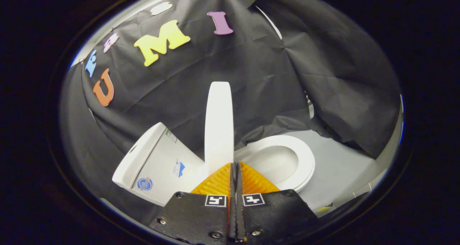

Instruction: Open the toilet lid.

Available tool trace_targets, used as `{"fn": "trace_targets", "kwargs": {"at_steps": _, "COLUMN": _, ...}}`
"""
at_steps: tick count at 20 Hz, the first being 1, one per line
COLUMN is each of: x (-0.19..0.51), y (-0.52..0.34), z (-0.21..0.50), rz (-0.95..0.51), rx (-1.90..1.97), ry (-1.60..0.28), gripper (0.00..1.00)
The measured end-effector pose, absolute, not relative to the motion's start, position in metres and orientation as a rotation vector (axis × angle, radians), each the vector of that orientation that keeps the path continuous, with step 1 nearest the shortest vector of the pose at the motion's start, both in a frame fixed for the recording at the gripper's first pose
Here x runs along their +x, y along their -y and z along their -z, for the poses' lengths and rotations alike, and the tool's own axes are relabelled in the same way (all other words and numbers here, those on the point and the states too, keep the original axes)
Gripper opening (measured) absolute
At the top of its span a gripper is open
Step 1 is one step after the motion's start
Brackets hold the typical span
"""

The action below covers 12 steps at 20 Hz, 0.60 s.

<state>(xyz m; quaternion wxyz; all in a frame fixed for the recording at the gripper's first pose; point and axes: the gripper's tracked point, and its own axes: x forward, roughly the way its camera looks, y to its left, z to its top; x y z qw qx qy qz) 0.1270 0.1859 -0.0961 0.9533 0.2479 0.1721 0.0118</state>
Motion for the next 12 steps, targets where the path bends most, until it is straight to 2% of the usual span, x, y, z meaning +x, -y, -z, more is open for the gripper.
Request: {"fn": "trace_targets", "kwargs": {"at_steps": 12, "x": 0.121, "y": -0.242, "z": 0.066, "rz": -0.049, "rx": 0.367, "ry": -0.301, "gripper": 0.05}}
